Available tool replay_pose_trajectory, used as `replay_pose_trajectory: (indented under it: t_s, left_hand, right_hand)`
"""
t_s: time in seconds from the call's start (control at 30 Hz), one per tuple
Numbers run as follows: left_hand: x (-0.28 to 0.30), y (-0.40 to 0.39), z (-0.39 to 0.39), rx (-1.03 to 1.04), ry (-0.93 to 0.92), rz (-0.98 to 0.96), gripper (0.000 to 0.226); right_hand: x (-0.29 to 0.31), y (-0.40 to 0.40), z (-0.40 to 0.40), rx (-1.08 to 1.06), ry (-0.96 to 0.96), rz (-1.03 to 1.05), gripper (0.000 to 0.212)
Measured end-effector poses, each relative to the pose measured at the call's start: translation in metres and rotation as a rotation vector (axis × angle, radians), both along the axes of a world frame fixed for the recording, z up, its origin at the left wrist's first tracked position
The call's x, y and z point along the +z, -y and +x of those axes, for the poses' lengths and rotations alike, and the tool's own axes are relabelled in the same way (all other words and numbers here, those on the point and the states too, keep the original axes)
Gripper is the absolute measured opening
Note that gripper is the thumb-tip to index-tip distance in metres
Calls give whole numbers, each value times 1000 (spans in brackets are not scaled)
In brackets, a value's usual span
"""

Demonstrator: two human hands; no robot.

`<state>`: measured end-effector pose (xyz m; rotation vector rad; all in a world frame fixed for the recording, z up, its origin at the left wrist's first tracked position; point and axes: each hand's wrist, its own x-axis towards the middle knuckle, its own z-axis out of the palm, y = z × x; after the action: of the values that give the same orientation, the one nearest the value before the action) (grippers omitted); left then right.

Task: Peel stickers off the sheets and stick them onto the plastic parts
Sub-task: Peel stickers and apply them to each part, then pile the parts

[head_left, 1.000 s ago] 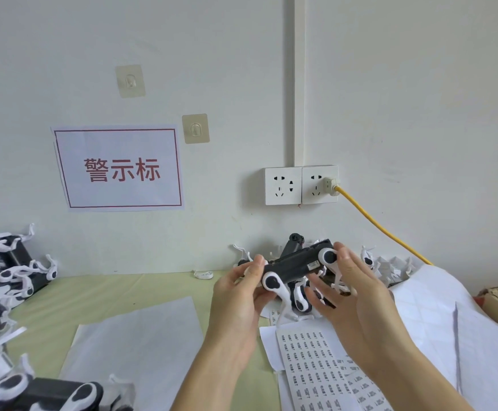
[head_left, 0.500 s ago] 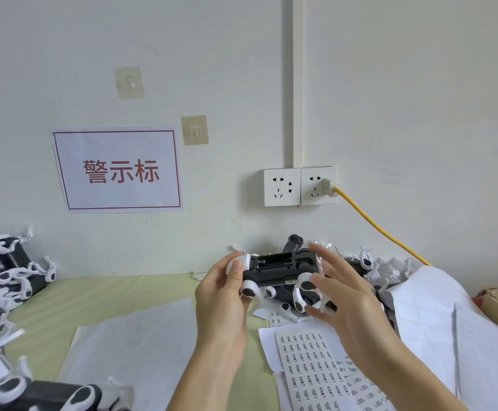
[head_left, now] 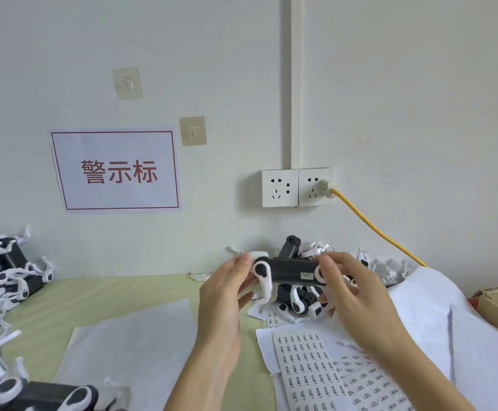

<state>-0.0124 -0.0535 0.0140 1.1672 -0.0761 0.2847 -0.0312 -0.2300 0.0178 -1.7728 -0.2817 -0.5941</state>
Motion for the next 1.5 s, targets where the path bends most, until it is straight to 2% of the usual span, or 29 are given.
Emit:
replay_pose_trajectory:
  t_s: [0.1, 0.23, 0.3, 0.37, 0.5, 0.63, 0.73, 0.8, 0.83, 0.87, 0.9, 0.97, 1.1, 1.23, 1.3, 1.37, 1.5]
  left_hand:
    - [2, 4, -4, -86, 63, 2, 33]
    - [-4, 18, -5, -51, 45, 42, 15]
    - [-5, 24, -7, -61, 34, 22, 16]
    - [-7, 28, -9, -66, 25, 57, 18]
    - [-20, 29, -11, 52, 29, 310, 20]
    - [-25, 29, -12, 107, 87, 514, 25]
    - [-27, 32, -11, 96, 87, 582, 25]
    - [-28, 36, -12, 95, 67, 589, 24]
    - [-29, 38, -13, 92, 53, 586, 24]
    - [-29, 40, -14, 86, 43, 588, 24]
    - [-30, 43, -16, 72, 35, 599, 24]
    - [-30, 46, -18, 33, 23, 645, 24]
    - [-27, 45, -17, -30, 28, 820, 24]
    - [-10, 31, -8, -78, 108, 1197, 21]
    - [-1, 16, 2, -98, 101, 1413, 18]
    - [10, -13, 16, -72, 42, 1622, 26]
    - [37, -93, 50, 31, -150, 1830, 41]
  right_hand:
    - [-1, 16, 4, 54, -79, 101, 40]
    - [-2, 47, 6, 383, -318, 177, 35]
    - [-2, 58, 6, 508, -385, 170, 38]
    - [-1, 65, 5, 543, -415, 149, 39]
    - [8, 80, 0, 448, -429, 110, 34]
    - [12, 120, -6, 230, -413, 272, 34]
    - [10, 154, -6, -72, -309, 659, 31]
    - [8, 174, -5, -240, -80, 1019, 21]
    - [6, 183, -5, -304, 81, 1123, 18]
    - [3, 192, -6, -375, 214, 1147, 26]
    - [0, 200, -7, -455, 278, 1110, 43]
    - [-5, 209, -6, -582, 236, 992, 64]
    - [-3, 181, 3, -543, 18, 787, 51]
    - [-4, 122, 11, -350, -137, 262, 44]
    - [-8, 97, 13, -267, -168, 8, 44]
    - [-15, 67, 13, -161, -162, -190, 41]
    - [-29, 24, 14, 19, -118, -374, 34]
